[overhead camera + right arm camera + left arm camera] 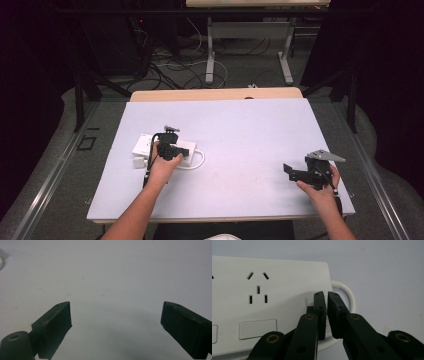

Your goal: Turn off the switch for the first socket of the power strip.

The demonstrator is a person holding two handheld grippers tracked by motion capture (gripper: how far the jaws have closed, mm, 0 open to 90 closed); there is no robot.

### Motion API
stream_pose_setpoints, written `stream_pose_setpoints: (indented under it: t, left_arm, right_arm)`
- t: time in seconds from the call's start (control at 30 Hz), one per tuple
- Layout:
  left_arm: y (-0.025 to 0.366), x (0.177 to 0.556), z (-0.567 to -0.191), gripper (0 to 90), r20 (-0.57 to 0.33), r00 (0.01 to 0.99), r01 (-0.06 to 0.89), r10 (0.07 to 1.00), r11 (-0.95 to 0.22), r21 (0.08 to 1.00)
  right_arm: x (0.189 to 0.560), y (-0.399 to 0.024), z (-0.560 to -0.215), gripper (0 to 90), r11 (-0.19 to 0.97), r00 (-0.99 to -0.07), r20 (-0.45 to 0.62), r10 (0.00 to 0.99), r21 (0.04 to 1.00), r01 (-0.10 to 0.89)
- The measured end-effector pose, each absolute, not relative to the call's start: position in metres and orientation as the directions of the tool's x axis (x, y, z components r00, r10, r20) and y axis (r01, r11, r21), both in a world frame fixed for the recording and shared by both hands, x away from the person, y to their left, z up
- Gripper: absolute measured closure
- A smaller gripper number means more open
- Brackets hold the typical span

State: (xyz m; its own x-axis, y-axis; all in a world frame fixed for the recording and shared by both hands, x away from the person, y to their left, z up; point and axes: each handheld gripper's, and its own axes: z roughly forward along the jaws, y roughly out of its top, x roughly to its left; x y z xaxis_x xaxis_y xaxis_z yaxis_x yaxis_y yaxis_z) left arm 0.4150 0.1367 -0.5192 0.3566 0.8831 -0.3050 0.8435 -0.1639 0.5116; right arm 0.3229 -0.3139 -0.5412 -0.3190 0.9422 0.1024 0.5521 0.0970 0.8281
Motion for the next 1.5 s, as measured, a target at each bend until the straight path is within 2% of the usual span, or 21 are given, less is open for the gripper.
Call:
stream_pose_setpoints:
  t: [0.97,1.43,1.5]
  left_arm:
    - [0.137,0.403,-0.494,59.1,-0.23,0.42,0.788,0.878,-0.226,0.573]
    - [0.142,0.395,-0.487,39.0,-0.177,0.446,0.739,0.877,-0.25,0.625]
    - [0.143,0.393,-0.487,38.2,-0.176,0.448,0.736,0.876,-0.25,0.629]
  right_arm:
    - [0.32,-0.312,-0.536,9.5,0.107,-0.326,0.09,0.941,0.835,0.54]
    - [0.32,-0.312,-0.536,9.7,0.106,-0.323,0.089,0.942,0.836,0.539]
    - [0.32,-0.312,-0.537,9.7,0.106,-0.321,0.086,0.943,0.838,0.535]
